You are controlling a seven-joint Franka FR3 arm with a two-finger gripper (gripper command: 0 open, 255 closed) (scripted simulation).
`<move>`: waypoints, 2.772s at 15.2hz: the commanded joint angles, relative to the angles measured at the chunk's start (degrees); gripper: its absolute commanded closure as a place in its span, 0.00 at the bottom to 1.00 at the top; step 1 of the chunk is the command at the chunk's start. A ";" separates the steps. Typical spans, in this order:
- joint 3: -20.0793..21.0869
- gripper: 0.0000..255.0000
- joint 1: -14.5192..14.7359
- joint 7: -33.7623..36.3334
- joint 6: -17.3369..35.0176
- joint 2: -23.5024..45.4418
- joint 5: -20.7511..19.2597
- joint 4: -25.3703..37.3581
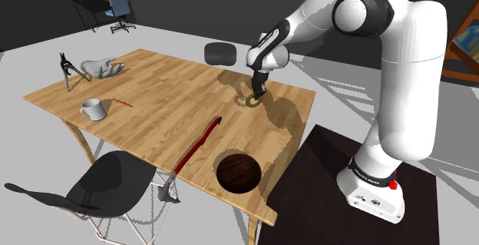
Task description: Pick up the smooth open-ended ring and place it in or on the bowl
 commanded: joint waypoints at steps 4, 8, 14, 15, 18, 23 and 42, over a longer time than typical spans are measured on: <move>-1.24 1.00 0.86 1.86 -2.92 -2.96 -2.36 0.27; -1.75 1.00 2.36 4.18 -3.75 -5.93 -4.26 -1.39; -0.62 1.00 8.40 13.65 0.20 -14.01 -8.82 -11.61; -0.27 1.00 9.30 15.42 0.73 -15.26 -9.64 -13.09; 1.13 1.00 11.77 20.96 2.09 -18.76 -12.05 -17.17; 4.58 1.00 15.29 30.56 3.63 -23.71 -15.52 -22.68; 19.42 1.00 25.20 57.93 8.04 -27.34 -18.85 -29.48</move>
